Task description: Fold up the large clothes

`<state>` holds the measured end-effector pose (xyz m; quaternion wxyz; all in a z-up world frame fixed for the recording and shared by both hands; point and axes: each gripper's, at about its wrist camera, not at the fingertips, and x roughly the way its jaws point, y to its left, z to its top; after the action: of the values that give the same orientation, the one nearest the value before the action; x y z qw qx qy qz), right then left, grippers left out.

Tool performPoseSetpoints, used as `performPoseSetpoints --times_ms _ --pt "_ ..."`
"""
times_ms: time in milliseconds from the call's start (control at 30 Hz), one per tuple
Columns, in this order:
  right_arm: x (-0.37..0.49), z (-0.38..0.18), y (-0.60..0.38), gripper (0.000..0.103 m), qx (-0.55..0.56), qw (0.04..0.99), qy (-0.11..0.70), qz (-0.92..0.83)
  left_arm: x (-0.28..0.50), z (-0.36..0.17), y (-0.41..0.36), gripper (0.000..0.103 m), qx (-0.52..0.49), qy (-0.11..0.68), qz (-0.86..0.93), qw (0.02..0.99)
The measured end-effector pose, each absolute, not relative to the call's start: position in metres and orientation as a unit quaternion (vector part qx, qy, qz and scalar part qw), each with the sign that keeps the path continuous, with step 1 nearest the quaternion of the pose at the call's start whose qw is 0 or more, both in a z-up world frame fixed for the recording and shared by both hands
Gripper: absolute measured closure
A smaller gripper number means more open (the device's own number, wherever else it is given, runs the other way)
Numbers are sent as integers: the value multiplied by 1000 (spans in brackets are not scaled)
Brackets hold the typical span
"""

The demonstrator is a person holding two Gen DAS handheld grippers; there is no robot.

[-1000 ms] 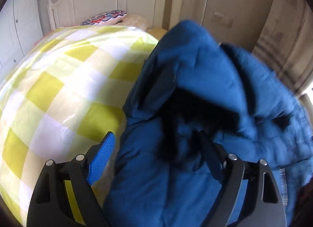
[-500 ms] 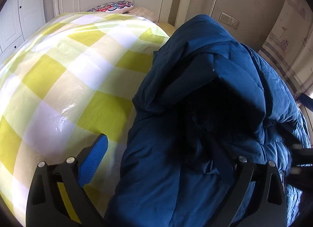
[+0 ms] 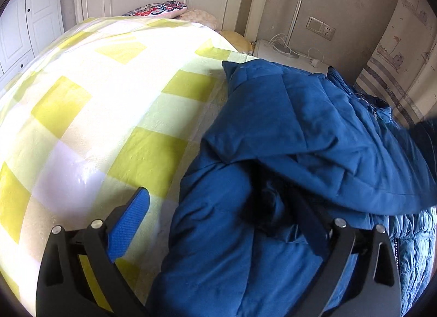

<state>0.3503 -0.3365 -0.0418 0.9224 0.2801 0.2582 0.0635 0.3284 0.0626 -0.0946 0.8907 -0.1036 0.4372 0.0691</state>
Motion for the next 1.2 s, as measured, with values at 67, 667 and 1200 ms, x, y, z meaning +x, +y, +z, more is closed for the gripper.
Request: performPoseSetpoints --times_ms 67,667,1200 --pt "362 -80 -361 69 310 894 322 41 328 -94 63 2 -103 438 69 891" --pt "318 -87 -354 76 287 901 323 35 327 -93 63 2 -104 438 70 890" --pt "344 -48 -278 69 31 946 320 -34 328 -93 61 2 -103 438 70 890"
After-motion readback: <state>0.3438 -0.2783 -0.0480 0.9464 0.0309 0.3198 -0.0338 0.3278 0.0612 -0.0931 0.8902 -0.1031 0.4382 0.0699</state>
